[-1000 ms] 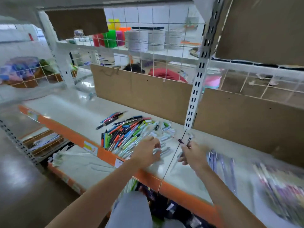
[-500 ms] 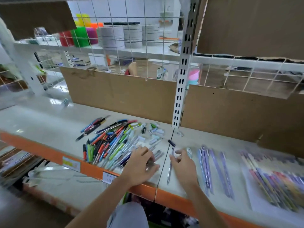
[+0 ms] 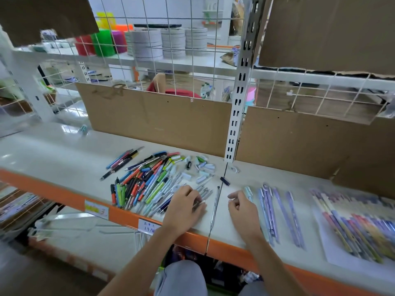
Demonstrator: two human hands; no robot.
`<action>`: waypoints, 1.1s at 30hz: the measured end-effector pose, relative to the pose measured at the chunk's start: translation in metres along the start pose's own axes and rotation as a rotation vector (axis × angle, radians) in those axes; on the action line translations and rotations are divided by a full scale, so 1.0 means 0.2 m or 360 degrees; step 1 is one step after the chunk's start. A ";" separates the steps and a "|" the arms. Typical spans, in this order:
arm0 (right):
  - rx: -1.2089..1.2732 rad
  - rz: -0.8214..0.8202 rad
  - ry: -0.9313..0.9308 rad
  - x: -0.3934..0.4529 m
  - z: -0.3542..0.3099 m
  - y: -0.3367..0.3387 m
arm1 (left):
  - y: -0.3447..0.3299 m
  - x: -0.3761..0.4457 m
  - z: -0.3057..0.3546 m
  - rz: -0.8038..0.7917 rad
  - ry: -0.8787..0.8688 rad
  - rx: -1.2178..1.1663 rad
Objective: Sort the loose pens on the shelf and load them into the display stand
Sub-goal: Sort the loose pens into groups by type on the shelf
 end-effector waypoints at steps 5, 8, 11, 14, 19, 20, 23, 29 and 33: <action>-0.0003 -0.0003 0.0017 -0.01 0.00 0.00 | 0.01 -0.01 0.01 0.0042 0.0005 -0.0027; 0.0005 -0.0007 0.0010 0.00 0.00 0.00 | 0.02 -0.01 0.01 0.0078 -0.0025 -0.0035; 0.0013 -0.0001 0.0004 0.00 0.00 0.00 | 0.02 -0.02 0.02 0.0094 -0.0029 -0.0034; 0.0009 0.0006 0.0013 -0.01 0.00 0.00 | 0.01 -0.01 0.01 0.0120 -0.0018 -0.0049; 0.0003 -0.0004 0.0014 -0.01 -0.01 0.00 | 0.00 -0.01 0.00 0.0114 -0.0058 -0.0022; -0.0009 -0.0007 0.0016 -0.01 -0.01 0.00 | 0.00 -0.01 0.00 0.0117 -0.0068 -0.0026; -0.0122 -0.0049 0.0003 -0.01 -0.02 0.00 | 0.01 -0.01 0.00 0.0112 -0.0070 -0.0008; -0.0877 -0.0283 0.0123 -0.01 -0.12 -0.03 | 0.00 -0.01 0.00 0.0152 -0.0014 -0.0024; -0.0967 -0.0383 0.0113 0.01 -0.14 -0.03 | 0.00 -0.01 0.01 0.0153 0.0049 -0.0078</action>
Point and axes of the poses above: each hand's wrist, its own x-axis towards the middle knuckle, its own y-axis out of the back of the hand, z = x × y, the point moved 1 cm from there along x, towards the middle knuckle, and after that the axes turned 1 degree about y, right-handed, at the moved point
